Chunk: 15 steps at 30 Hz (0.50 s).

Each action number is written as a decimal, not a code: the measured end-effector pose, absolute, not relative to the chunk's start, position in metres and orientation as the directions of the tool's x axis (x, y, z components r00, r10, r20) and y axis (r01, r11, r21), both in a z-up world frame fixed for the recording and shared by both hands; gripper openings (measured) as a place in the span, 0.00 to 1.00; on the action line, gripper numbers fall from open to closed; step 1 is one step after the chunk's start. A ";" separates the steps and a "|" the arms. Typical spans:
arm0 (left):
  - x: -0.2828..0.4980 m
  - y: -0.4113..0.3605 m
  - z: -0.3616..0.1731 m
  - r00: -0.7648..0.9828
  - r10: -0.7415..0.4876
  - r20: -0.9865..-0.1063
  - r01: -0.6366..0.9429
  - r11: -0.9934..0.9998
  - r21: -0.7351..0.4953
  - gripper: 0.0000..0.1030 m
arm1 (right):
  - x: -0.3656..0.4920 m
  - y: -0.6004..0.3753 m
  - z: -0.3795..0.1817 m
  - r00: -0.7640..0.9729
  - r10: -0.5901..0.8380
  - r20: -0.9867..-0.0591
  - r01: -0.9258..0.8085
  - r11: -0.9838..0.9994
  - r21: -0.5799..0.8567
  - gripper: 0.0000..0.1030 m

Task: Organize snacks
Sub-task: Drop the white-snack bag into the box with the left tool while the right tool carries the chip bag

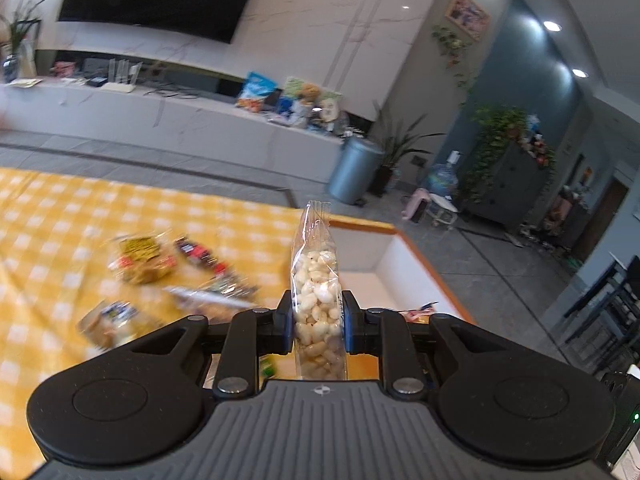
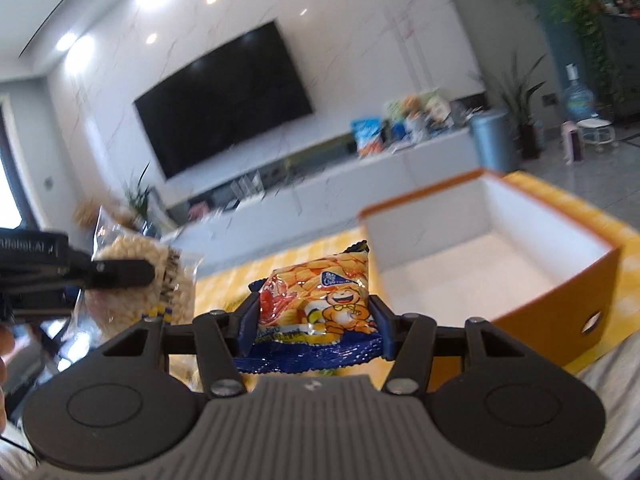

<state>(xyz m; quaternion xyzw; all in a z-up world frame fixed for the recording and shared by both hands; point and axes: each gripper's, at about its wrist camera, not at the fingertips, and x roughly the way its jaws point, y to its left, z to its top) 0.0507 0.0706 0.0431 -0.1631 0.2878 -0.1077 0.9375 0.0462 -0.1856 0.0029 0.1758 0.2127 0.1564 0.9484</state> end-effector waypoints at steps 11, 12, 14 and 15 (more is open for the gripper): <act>0.114 -0.011 0.033 0.738 -0.458 -0.495 0.268 0.873 -0.408 0.24 | 0.062 -0.277 -0.008 0.925 0.214 -0.313 -0.046 0.884 0.466 0.53; 0.120 -0.017 0.029 0.733 -0.460 -0.501 0.272 0.874 -0.403 0.24 | 0.063 -0.283 -0.011 0.926 0.211 -0.312 -0.040 0.880 0.474 0.53; 0.131 -0.030 0.021 0.719 -0.463 -0.518 0.272 0.873 -0.404 0.24 | 0.067 -0.289 -0.017 0.928 0.200 -0.316 -0.024 0.876 0.482 0.53; 0.136 -0.034 0.017 0.711 -0.470 -0.524 0.271 0.870 -0.412 0.24 | 0.069 -0.291 -0.019 0.927 0.192 -0.321 -0.016 0.878 0.479 0.53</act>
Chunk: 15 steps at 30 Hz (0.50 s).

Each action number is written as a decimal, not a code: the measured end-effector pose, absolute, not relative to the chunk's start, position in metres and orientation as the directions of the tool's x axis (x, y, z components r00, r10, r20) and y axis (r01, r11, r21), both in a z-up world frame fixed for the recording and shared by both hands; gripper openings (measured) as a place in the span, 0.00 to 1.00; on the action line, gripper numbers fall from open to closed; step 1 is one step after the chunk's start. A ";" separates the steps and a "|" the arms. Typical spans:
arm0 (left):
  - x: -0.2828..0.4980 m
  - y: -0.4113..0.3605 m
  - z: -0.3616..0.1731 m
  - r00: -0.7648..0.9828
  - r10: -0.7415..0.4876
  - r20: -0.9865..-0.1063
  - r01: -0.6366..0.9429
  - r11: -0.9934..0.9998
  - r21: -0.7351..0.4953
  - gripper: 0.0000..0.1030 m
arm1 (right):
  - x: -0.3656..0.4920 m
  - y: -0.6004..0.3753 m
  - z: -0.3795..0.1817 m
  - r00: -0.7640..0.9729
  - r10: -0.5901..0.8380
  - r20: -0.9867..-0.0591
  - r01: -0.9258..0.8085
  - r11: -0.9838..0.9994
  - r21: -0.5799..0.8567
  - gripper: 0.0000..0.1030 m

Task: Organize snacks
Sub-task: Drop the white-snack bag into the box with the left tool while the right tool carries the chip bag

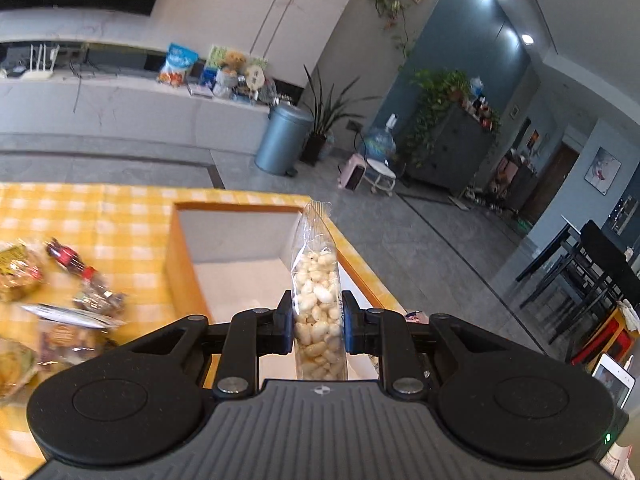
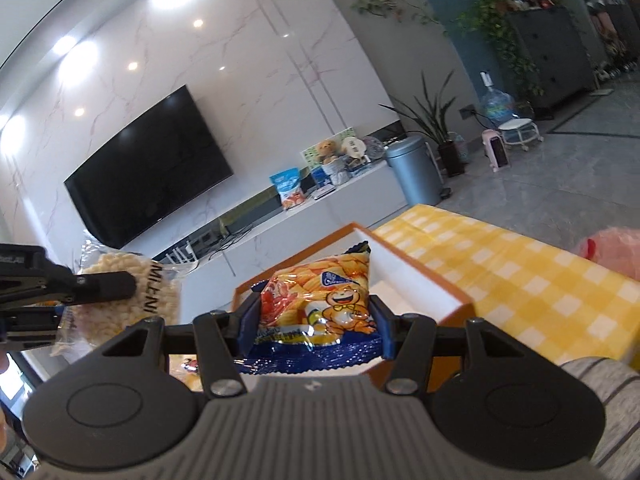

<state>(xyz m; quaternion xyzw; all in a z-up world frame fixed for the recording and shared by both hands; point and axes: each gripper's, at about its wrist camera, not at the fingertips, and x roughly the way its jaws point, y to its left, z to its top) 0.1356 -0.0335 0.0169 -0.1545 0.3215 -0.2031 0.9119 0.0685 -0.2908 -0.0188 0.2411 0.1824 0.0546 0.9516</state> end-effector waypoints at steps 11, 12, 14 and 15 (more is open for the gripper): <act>0.162 -0.059 -0.017 0.643 -0.486 -0.592 0.263 0.866 -0.426 0.24 | 0.083 -0.312 -0.035 0.918 0.214 -0.334 0.006 0.835 0.551 0.53; 0.163 -0.061 -0.019 0.645 -0.475 -0.598 0.263 0.873 -0.411 0.24 | 0.081 -0.315 -0.037 0.918 0.213 -0.335 0.011 0.830 0.557 0.53; 0.165 -0.063 -0.025 0.640 -0.460 -0.616 0.267 0.884 -0.383 0.24 | 0.086 -0.316 -0.038 0.917 0.215 -0.337 0.014 0.826 0.564 0.53; 0.166 -0.064 -0.028 0.631 -0.456 -0.627 0.264 0.887 -0.379 0.24 | 0.085 -0.315 -0.038 0.916 0.217 -0.337 0.012 0.825 0.565 0.53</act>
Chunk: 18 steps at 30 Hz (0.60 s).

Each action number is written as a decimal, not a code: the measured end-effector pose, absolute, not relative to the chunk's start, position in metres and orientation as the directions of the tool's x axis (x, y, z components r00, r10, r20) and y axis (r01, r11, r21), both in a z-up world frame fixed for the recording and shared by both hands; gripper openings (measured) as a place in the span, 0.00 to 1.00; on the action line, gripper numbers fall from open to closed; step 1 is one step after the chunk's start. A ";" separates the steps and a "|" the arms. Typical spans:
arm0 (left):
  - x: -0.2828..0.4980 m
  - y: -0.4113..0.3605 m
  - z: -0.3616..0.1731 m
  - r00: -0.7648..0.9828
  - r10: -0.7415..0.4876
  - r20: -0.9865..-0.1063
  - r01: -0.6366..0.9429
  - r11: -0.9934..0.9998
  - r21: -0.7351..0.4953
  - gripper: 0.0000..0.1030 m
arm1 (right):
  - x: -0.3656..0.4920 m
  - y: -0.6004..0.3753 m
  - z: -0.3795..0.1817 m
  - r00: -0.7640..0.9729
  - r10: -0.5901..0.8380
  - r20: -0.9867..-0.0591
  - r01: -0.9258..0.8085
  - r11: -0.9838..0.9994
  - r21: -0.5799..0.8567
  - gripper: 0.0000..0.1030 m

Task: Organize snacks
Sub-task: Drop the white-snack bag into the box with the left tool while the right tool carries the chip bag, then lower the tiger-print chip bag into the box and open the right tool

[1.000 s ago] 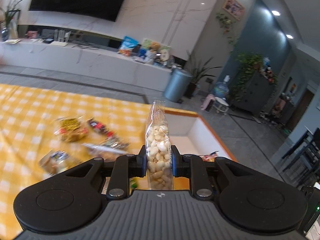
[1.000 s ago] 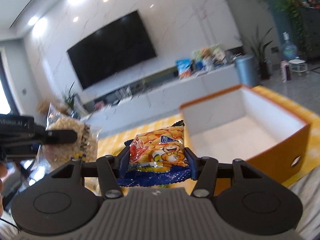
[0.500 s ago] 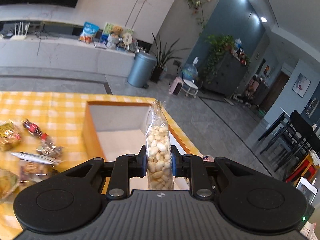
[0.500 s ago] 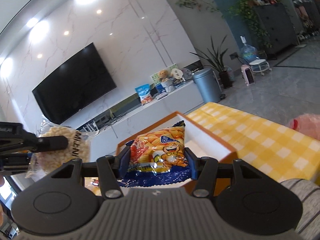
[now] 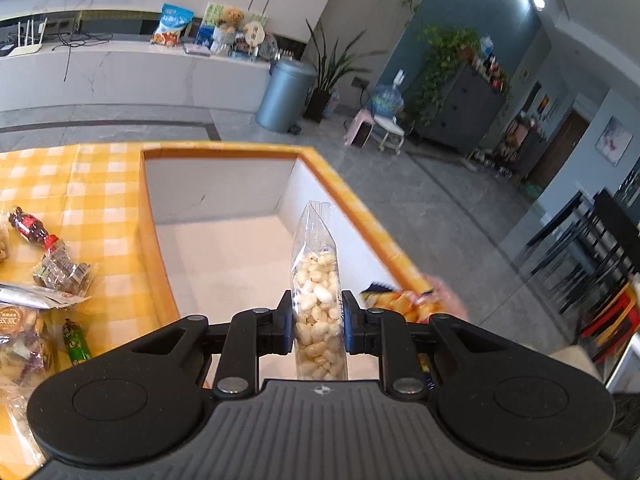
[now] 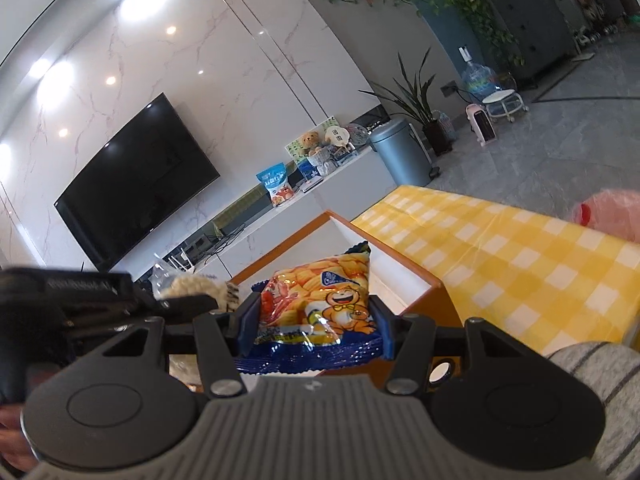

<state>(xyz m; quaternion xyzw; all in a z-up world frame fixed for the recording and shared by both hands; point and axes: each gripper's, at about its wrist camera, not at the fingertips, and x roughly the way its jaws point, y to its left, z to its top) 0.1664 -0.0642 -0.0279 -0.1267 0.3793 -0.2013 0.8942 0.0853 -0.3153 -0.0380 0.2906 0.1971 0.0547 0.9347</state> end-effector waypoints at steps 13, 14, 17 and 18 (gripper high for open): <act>0.168 -0.062 -0.039 0.610 -0.404 -0.682 0.205 0.911 -0.358 0.24 | 0.088 -0.312 -0.039 0.916 0.216 -0.339 0.011 0.829 0.559 0.49; 0.167 -0.061 -0.038 0.613 -0.400 -0.681 0.202 0.913 -0.353 0.24 | 0.088 -0.312 -0.039 0.916 0.214 -0.341 0.013 0.831 0.556 0.49; 0.162 -0.058 -0.034 0.618 -0.399 -0.678 0.211 0.914 -0.346 0.35 | 0.088 -0.312 -0.039 0.915 0.211 -0.343 0.016 0.831 0.556 0.49; 0.160 -0.057 -0.031 0.620 -0.401 -0.674 0.215 0.913 -0.346 0.42 | 0.087 -0.311 -0.039 0.915 0.211 -0.343 0.017 0.831 0.556 0.49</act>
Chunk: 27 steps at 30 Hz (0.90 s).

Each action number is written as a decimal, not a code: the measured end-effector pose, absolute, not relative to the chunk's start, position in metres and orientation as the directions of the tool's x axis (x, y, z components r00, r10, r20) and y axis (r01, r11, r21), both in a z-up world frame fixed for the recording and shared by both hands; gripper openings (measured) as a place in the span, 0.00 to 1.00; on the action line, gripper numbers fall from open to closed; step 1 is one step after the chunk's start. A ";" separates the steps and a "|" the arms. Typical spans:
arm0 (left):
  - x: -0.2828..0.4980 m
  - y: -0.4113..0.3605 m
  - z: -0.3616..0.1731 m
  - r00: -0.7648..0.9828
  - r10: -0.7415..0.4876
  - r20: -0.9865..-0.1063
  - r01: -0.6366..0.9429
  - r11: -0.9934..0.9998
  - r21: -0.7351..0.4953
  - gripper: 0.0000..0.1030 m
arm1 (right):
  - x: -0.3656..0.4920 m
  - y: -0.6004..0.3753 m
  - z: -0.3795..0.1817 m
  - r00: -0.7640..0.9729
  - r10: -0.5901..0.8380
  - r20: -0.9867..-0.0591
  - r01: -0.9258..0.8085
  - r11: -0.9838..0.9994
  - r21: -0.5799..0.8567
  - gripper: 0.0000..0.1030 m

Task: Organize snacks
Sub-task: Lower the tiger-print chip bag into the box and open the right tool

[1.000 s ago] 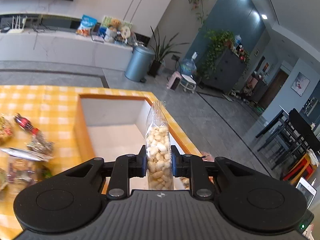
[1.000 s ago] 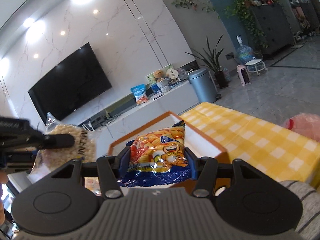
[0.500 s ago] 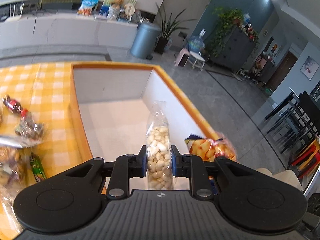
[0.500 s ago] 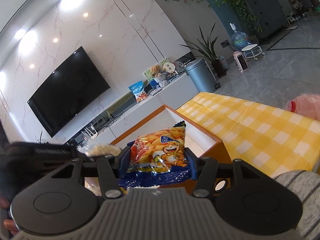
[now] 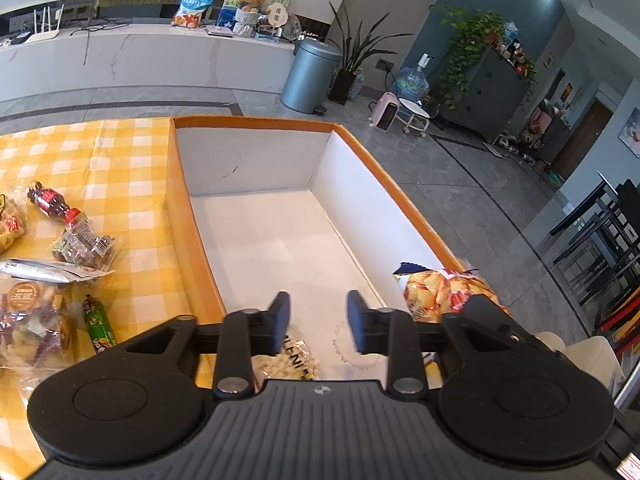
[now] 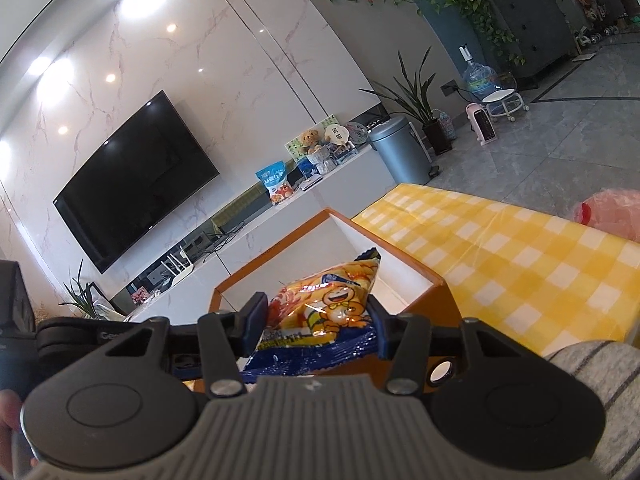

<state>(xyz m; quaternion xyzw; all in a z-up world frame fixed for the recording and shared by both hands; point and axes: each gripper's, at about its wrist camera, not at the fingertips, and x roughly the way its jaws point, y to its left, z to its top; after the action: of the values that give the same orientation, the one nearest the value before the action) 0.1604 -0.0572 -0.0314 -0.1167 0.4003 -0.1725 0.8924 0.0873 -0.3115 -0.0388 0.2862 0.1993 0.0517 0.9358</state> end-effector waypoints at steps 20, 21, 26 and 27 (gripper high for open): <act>0.115 0.000 0.002 0.759 -0.294 -0.581 0.141 0.945 -0.294 0.59 | 0.114 -0.283 -0.042 0.866 0.203 -0.456 0.037 0.885 0.463 0.43; 0.114 0.004 0.001 0.760 -0.294 -0.579 0.136 0.944 -0.300 0.59 | 0.114 -0.279 -0.042 0.867 0.192 -0.461 0.038 0.895 0.444 0.43; 0.111 0.021 0.000 0.765 -0.297 -0.571 0.115 0.936 -0.334 0.59 | 0.114 -0.271 -0.043 0.869 0.156 -0.470 0.045 0.920 0.389 0.43; 0.111 0.023 -0.001 0.765 -0.300 -0.570 0.114 0.934 -0.338 0.59 | 0.114 -0.270 -0.043 0.869 0.148 -0.472 0.048 0.924 0.379 0.43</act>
<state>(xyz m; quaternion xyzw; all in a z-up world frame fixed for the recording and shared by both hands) 0.1109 0.0231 -0.0007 -0.1430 0.3244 -0.1114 0.9284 0.1141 -0.2698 -0.0433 0.1928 0.2542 0.0263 0.9474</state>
